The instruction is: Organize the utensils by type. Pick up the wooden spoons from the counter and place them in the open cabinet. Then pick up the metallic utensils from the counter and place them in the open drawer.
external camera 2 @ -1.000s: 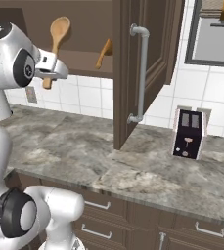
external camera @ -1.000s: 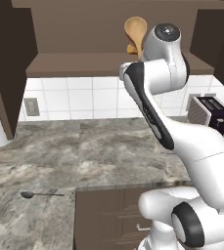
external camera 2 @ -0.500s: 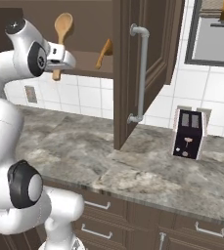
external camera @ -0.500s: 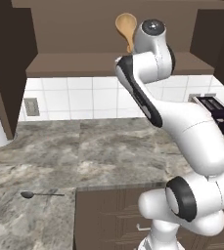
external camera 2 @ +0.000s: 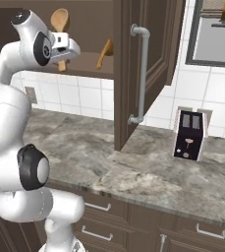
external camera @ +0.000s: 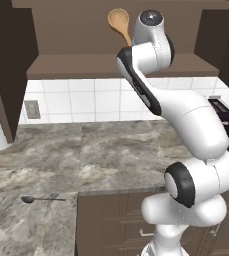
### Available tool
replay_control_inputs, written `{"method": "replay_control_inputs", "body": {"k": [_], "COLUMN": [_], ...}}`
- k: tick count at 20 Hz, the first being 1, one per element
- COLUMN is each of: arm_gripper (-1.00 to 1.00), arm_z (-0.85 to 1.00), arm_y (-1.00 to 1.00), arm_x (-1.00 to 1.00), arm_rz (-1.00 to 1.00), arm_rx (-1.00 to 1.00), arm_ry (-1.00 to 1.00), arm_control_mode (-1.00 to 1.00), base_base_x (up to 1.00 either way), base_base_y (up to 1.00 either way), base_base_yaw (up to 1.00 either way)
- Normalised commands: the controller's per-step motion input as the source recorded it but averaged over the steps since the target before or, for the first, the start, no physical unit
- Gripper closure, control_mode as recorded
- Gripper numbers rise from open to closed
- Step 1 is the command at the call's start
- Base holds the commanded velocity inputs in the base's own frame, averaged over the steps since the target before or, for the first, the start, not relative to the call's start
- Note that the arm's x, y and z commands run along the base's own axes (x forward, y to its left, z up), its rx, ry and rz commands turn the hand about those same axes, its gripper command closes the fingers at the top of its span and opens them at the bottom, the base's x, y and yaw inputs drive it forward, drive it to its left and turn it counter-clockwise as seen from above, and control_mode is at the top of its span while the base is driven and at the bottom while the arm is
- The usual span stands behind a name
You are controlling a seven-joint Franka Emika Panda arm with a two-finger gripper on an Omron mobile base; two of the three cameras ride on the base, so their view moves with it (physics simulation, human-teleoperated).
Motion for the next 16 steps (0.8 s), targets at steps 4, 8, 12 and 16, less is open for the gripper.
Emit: {"method": "replay_control_inputs", "body": {"k": [4, 8, 12, 16], "arm_gripper": [1.0, 1.0, 1.0, 1.0], "arm_z": [0.07, 0.0, 0.0, 0.0], "arm_y": [-0.05, -0.03, 0.0, 0.0], "arm_x": [0.3, 0.31, 0.32, 0.32], "arm_rz": [0.11, 0.12, 0.14, 0.14], "arm_rx": [-0.16, -0.17, -0.16, -0.13], "arm_ry": [0.01, -0.01, -0.02, -0.03], "arm_control_mode": [-1.0, -1.0, -1.0, -1.0], "base_base_x": [0.0, 0.0, 0.0, 0.0], "base_base_y": [0.0, 0.0, 0.0, 0.0], "base_base_yaw": [0.0, 0.0, 0.0, 0.0]}}
